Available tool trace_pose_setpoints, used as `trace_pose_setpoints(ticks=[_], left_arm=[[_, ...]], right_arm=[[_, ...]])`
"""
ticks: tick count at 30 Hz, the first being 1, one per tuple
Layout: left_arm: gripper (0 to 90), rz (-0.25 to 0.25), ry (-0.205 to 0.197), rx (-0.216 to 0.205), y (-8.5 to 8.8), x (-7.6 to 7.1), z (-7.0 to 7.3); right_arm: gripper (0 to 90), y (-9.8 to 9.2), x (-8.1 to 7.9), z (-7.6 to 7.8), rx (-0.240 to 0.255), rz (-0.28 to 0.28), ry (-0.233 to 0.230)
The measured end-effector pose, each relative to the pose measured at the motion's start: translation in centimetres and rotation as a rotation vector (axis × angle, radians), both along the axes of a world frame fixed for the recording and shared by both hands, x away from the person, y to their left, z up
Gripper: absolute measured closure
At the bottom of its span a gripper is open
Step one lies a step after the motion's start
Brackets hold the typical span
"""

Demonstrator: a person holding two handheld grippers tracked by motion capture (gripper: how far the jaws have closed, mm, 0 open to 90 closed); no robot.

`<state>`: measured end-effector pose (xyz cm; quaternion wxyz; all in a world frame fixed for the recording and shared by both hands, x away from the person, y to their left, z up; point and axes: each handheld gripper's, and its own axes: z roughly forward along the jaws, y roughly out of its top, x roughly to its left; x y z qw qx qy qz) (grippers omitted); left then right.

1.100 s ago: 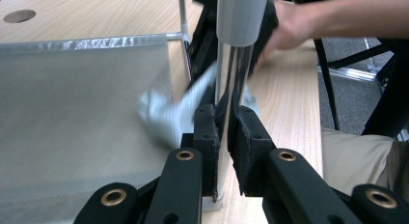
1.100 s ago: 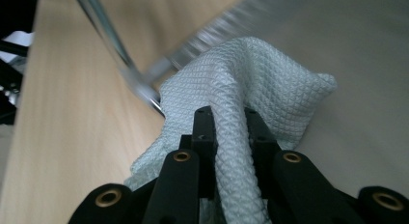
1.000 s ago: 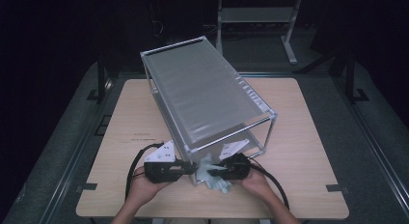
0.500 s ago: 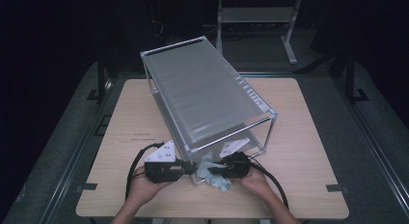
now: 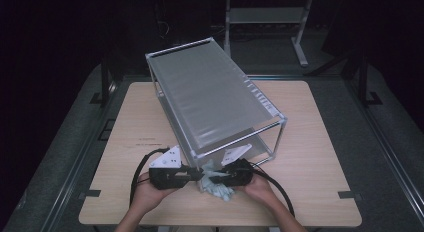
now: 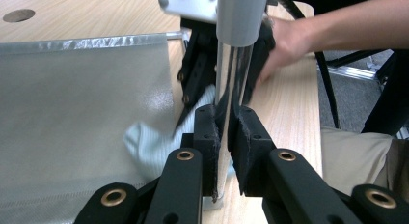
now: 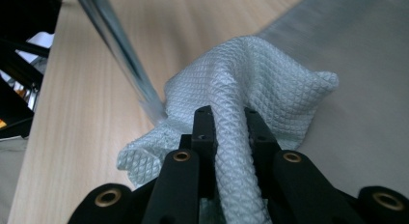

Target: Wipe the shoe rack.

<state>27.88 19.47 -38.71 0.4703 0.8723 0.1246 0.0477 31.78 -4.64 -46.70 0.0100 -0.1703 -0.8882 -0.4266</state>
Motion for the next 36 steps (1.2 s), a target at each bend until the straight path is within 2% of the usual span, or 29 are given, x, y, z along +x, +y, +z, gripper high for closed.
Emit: trace_pose_setpoints(ticks=[4, 7, 10, 13, 17, 23, 25, 28, 30, 33, 34, 35, 36], left_arm=[[80.8, 0.001, 0.0, -0.008, 0.1, 0.0, -0.1], [80.8, 0.0, 0.001, -0.004, 0.2, -0.1, 0.0], [80.8, 0.0, 0.003, -0.004, 0.3, -0.1, 0.0], [80.8, 0.001, 0.002, -0.004, 0.4, -0.1, 0.0], [80.8, 0.009, 0.001, -0.005, 0.7, -0.1, 0.0], [80.8, 0.01, 0.0, -0.006, 0.7, -0.1, -0.1], [80.8, 0.009, 0.002, -0.005, 0.7, -0.1, 0.0], [80.8, 0.012, 0.001, -0.004, 0.8, -0.1, 0.0], [80.8, 0.011, 0.002, -0.007, 0.8, -0.1, -0.1], [80.8, 0.01, 0.002, -0.007, 0.8, -0.1, -0.1], [80.8, 0.01, 0.002, -0.007, 0.8, -0.1, -0.1], [80.8, 0.009, 0.003, -0.008, 0.7, -0.1, -0.1], [80.8, 0.007, 0.002, -0.008, 0.7, 0.0, -0.1]], right_arm=[[78.3, -0.1, 0.0, 0.1, -0.015, 0.002, -0.009], [78.3, -2.5, 0.4, 0.3, -0.036, -0.065, -0.026], [78.3, -4.7, 0.7, 0.4, -0.042, -0.132, -0.022], [78.3, -5.9, 0.7, 0.5, -0.045, -0.15, -0.028], [78.3, -8.0, 0.6, 0.7, -0.077, -0.176, -0.06], [78.4, -12.0, 0.5, 0.8, -0.113, -0.29, -0.074], [78.4, -12.0, 0.5, 0.7, -0.111, -0.301, -0.077], [78.4, -11.1, 0.2, 0.7, -0.114, -0.287, -0.096], [78.4, -11.2, 0.4, 0.8, -0.123, -0.283, -0.097], [78.5, -12.4, 0.5, 0.8, -0.154, -0.337, -0.118], [78.5, -12.4, 0.5, 0.8, -0.154, -0.337, -0.118], [78.5, -13.4, 0.4, 0.8, -0.171, -0.378, -0.136], [78.5, -13.5, 0.3, 0.7, -0.162, -0.382, -0.131]])
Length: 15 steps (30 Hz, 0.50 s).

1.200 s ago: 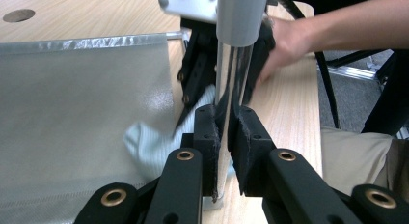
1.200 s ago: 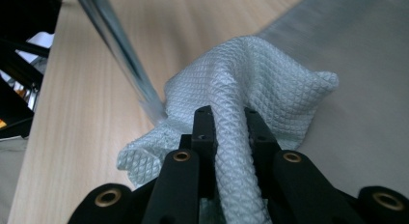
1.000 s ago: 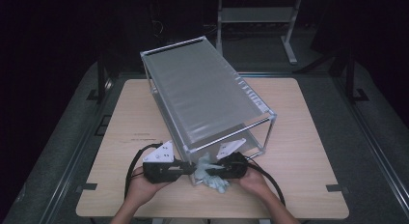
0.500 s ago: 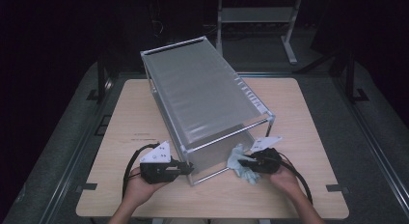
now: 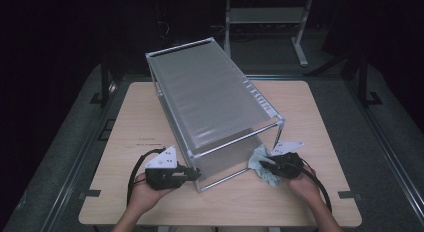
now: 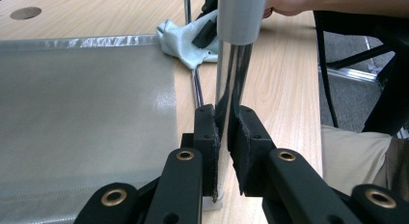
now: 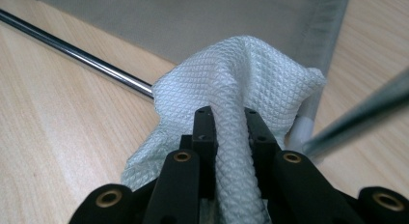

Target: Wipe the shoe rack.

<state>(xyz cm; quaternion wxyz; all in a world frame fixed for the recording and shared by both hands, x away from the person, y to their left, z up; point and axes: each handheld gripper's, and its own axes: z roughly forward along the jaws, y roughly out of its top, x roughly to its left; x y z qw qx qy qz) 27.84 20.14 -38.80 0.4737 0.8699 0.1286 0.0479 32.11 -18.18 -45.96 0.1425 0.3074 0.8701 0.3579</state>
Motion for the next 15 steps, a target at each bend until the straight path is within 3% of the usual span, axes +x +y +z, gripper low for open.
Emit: trace_pose_setpoints(ticks=[4, 7, 12, 15], left_arm=[[80.8, 0.001, 0.0, 0.003, -0.2, 0.1, 0.0], [80.7, 0.005, -0.002, 0.005, -0.1, 0.1, 0.0], [80.7, 0.005, -0.001, 0.002, -0.2, 0.1, 0.0], [80.7, 0.004, -0.003, 0.004, -0.3, 0.1, 0.0]], right_arm=[[78.5, 0.8, -0.3, -0.3, 0.028, 0.027, 0.003], [78.5, 1.6, -0.3, -0.2, 0.015, 0.053, -0.003], [78.4, 0.8, 0.0, -0.2, 0.018, 0.017, 0.005], [78.4, 2.1, -0.3, -0.2, 0.041, 0.057, 0.012]])
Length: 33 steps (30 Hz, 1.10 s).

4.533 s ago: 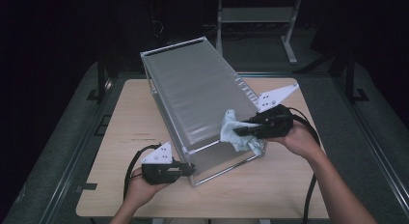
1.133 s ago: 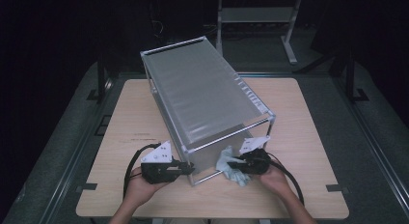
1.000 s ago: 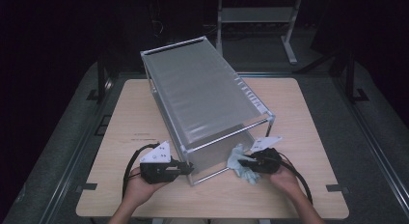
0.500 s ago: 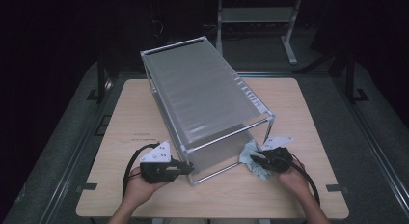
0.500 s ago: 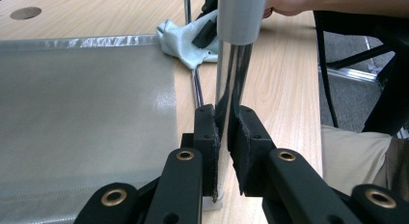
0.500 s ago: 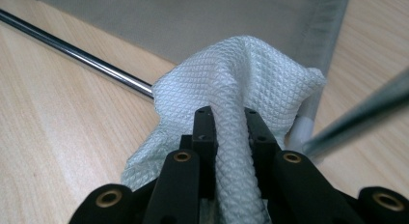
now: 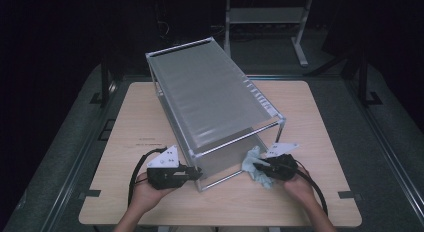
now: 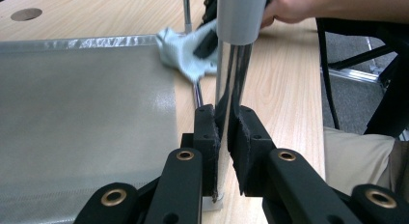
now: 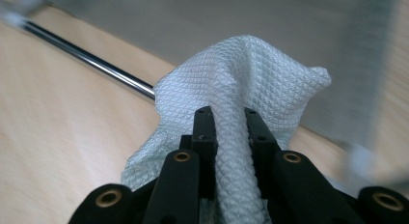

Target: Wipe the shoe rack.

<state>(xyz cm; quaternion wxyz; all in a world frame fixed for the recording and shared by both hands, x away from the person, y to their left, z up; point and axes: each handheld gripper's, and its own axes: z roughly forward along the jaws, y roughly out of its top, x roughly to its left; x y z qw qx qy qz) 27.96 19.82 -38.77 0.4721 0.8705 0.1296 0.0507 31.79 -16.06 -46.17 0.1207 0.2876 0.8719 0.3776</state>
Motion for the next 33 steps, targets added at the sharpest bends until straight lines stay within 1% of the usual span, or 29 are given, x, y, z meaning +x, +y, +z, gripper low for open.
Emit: trace_pose_setpoints(ticks=[1, 3, 4, 5, 7, 8, 10, 11, 12, 14, 19, 22, 23, 24, 26, 28, 29, 30, 33], left_arm=[[80.7, 0.0, 0.001, 0.001, 0.0, 0.0, 0.0], [80.7, 0.005, 0.001, 0.001, 0.1, -0.1, 0.0], [80.7, 0.006, -0.001, 0.002, 0.0, -0.1, 0.0], [80.7, 0.007, -0.004, 0.004, 0.0, -0.1, 0.0], [80.7, -0.001, 0.003, 0.0, 0.0, -0.1, 0.0], [80.7, -0.004, 0.003, 0.0, -0.1, -0.1, 0.0], [80.8, -0.005, 0.001, 0.003, -0.1, -0.1, 0.0], [80.7, -0.005, 0.001, 0.003, -0.1, -0.1, 0.0], [80.7, -0.005, 0.0, 0.004, -0.2, -0.1, 0.0], [80.7, -0.004, 0.0, 0.004, -0.2, -0.1, 0.0], [80.7, -0.004, -0.001, 0.002, -0.2, -0.1, 0.0], [80.7, -0.003, -0.002, 0.003, -0.3, -0.1, 0.0], [80.7, -0.003, -0.002, 0.003, -0.3, -0.1, 0.0], [80.7, -0.003, -0.001, 0.002, -0.3, -0.1, 0.0], [80.7, -0.003, -0.002, 0.004, -0.3, -0.1, 0.0], [80.7, -0.004, -0.002, 0.003, -0.2, -0.1, 0.0], [80.7, -0.006, -0.002, 0.004, -0.2, -0.1, 0.0], [80.7, -0.006, -0.002, 0.004, -0.2, -0.1, 0.0], [80.7, -0.006, -0.002, 0.003, -0.2, -0.1, 0.0]], right_arm=[[78.4, 0.6, -0.1, 0.0, 0.001, 0.021, -0.006], [78.5, 1.2, -0.1, 0.1, -0.014, 0.035, -0.013], [78.5, 1.1, 0.0, 0.1, -0.013, 0.032, -0.006], [78.5, 0.8, 0.2, 0.1, -0.013, 0.018, -0.004], [78.5, 0.2, 0.4, 0.1, 0.001, -0.013, 0.009], [78.5, 0.3, 0.4, 0.1, 0.005, -0.011, 0.01], [78.5, 0.9, 0.2, 0.1, 0.021, 0.019, 0.018], [78.5, 0.9, 0.2, 0.1, 0.021, 0.019, 0.018], [78.5, 2.2, 0.1, 0.0, 0.03, 0.061, 0.013], [78.4, 3.4, -0.2, 0.0, 0.042, 0.094, 0.019], [78.4, 5.6, -0.4, 0.0, 0.069, 0.133, 0.03], [78.5, 7.7, -0.8, -0.1, 0.078, 0.177, 0.031], [78.5, 7.7, -0.8, -0.1, 0.078, 0.177, 0.031], [78.5, 9.4, -1.1, -0.1, 0.079, 0.213, 0.023], [78.4, 11.0, -1.6, -0.1, 0.079, 0.24, 0.028], [78.5, 12.1, -1.9, -0.2, 0.074, 0.243, 0.028], [78.5, 12.3, -2.0, -0.2, 0.064, 0.242, 0.023], [78.4, 12.3, -1.9, -0.1, 0.06, 0.241, 0.022], [78.5, 11.0, -1.2, -0.3, 0.041, 0.189, 0.0]])
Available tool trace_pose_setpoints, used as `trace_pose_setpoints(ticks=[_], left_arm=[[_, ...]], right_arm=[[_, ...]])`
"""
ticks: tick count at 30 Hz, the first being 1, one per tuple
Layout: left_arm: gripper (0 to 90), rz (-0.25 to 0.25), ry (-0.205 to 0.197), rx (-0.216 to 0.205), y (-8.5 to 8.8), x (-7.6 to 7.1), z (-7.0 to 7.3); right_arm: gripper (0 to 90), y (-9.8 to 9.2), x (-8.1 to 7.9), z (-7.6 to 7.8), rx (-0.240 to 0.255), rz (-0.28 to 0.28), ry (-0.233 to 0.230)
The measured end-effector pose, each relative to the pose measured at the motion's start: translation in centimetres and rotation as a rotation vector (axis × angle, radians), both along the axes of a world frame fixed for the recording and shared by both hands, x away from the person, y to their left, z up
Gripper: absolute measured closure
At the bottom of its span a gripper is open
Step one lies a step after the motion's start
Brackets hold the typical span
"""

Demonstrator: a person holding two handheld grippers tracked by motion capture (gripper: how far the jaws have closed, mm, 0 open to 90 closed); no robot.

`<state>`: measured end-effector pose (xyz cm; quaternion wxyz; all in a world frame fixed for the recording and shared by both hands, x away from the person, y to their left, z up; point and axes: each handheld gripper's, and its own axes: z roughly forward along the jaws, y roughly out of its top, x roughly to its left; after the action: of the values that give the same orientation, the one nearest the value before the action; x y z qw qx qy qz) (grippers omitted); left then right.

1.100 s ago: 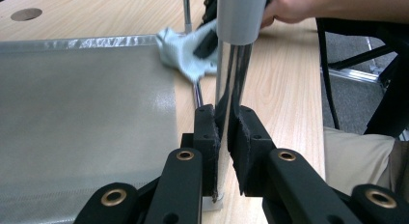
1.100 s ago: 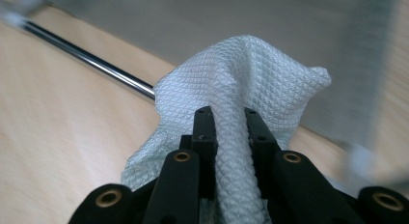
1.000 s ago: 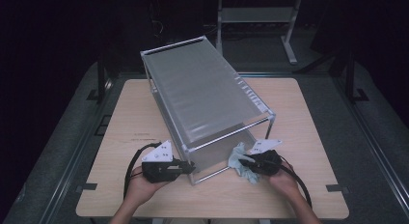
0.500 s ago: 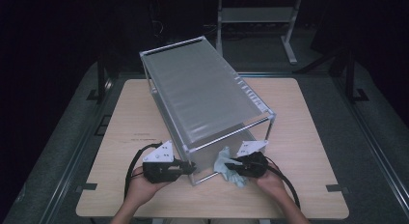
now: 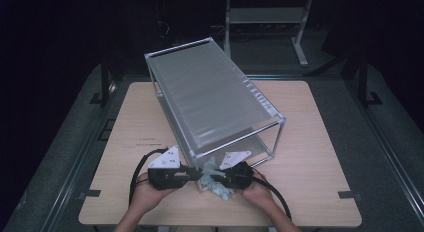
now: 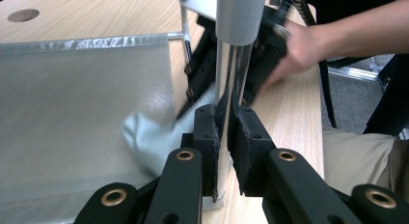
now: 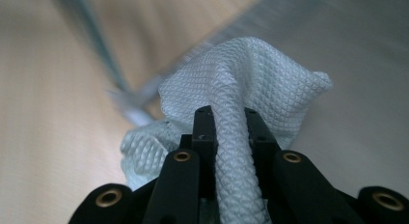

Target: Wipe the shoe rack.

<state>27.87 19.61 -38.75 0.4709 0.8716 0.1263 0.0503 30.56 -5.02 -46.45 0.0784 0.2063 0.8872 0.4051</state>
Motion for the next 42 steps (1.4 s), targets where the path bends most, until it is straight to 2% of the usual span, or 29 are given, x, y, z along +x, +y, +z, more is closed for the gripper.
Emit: trace_pose_setpoints(ticks=[2, 4, 7, 8, 11, 12, 13, 16, 19, 26, 31, 34, 38, 40, 42], left_arm=[[80.8, 0.0, 0.0, 0.003, -0.1, 0.0, 0.0], [80.7, -0.001, 0.0, 0.004, -0.1, 0.0, 0.0], [80.8, -0.001, 0.0, 0.0, 0.0, 0.0, 0.0], [80.8, 0.0, 0.002, -0.001, 0.0, -0.1, 0.0], [80.8, -0.001, 0.005, -0.004, 0.1, -0.1, 0.0], [80.8, -0.001, 0.005, -0.004, 0.1, -0.1, 0.0], [80.8, -0.001, 0.006, -0.003, 0.1, 0.0, 0.0], [80.8, -0.003, 0.006, -0.003, 0.1, 0.0, 0.0], [80.8, 0.0, 0.006, -0.003, 0.1, -0.1, 0.0], [80.2, -0.004, -0.001, 0.006, 0.1, -0.1, 0.1], [70.3, -0.012, -0.002, 0.014, 0.3, -0.3, 0.6], [68.1, -0.022, -0.005, 0.01, 0.8, -0.4, 1.1], [70.6, -0.031, -0.019, -0.001, 1.5, -0.4, 1.9], [70.1, -0.028, -0.02, -0.006, 1.7, -0.4, 2.2], [71.7, -0.032, -0.04, -0.022, 2.1, -0.3, 3.3]], right_arm=[[78.5, -0.9, 0.4, -0.1, -0.003, -0.039, -0.002], [78.4, -1.1, 0.5, -0.1, 0.005, -0.042, 0.003], [78.5, -1.3, 0.0, 0.2, -0.014, -0.03, -0.016], [78.5, -1.9, 0.1, 0.2, -0.017, -0.036, -0.028], [78.5, -4.6, 0.4, 0.2, -0.006, -0.114, -0.026], [78.5, -4.6, 0.4, 0.2, -0.006, -0.114, -0.026], [78.4, -6.8, 0.5, 0.3, -0.007, -0.161, -0.022], [78.4, -7.9, 0.4, 0.4, -0.01, -0.171, -0.012], [78.4, -8.7, 0.1, 0.6, 0.024, -0.162, 0.024], [78.4, -7.6, -0.6, 1.4, 0.068, -0.086, 0.029], [78.4, -5.3, -1.1, 1.3, 0.097, -0.01, 0.051], [78.4, -3.5, -1.6, 1.3, 0.101, 0.044, 0.049], [78.4, -1.9, -2.0, 1.5, 0.119, 0.088, 0.043], [78.4, -1.5, -2.2, 2.0, 0.14, 0.102, 0.032], [78.5, -1.3, -2.4, 3.0, 0.157, 0.115, 0.005]])
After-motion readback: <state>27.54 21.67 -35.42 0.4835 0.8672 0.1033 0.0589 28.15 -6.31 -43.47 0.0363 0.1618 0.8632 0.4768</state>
